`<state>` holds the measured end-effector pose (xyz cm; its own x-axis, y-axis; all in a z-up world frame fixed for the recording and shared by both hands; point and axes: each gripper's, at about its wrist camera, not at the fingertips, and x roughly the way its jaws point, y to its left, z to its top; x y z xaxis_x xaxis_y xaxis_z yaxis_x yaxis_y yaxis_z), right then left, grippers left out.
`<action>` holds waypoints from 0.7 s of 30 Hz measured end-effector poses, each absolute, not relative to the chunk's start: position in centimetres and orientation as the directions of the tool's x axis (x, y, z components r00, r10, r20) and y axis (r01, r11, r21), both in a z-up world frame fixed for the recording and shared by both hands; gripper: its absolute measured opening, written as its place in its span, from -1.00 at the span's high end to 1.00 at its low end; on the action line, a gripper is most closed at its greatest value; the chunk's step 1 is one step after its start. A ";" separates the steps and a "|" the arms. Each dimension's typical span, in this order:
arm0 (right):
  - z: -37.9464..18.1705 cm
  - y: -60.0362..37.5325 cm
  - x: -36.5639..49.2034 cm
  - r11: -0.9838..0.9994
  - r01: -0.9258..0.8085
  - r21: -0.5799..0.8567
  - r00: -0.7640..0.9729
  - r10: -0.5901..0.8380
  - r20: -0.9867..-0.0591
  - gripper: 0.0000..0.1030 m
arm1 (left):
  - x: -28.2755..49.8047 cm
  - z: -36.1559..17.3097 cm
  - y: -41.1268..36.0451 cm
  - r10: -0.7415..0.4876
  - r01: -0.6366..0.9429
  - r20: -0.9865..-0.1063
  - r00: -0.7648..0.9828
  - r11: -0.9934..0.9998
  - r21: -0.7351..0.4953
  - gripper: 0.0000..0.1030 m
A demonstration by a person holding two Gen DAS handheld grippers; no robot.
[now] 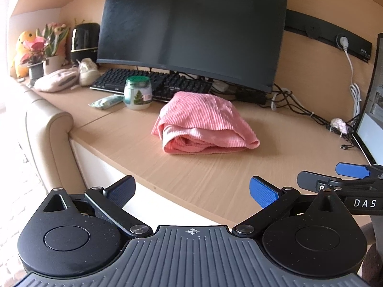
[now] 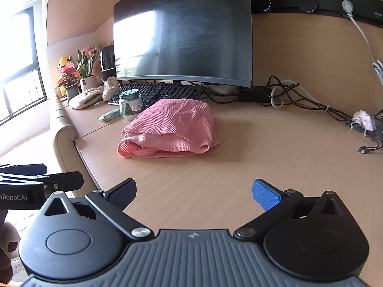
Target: Fold clothes
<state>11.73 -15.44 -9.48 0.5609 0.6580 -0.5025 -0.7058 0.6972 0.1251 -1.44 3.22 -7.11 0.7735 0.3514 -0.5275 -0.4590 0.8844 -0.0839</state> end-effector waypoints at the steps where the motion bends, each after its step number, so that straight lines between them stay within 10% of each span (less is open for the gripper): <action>1: -9.5 -15.4 11.7 0.697 -0.706 0.125 0.560 0.658 -0.503 -1.00 | -1.5 -7.1 3.2 0.350 -0.457 -0.526 0.775 0.885 -0.084 -1.00; 21: -9.7 -15.4 11.8 0.686 -0.716 0.127 0.548 0.665 -0.508 -1.00 | -1.6 -7.2 2.9 0.363 -0.465 -0.533 0.764 0.883 -0.065 -1.00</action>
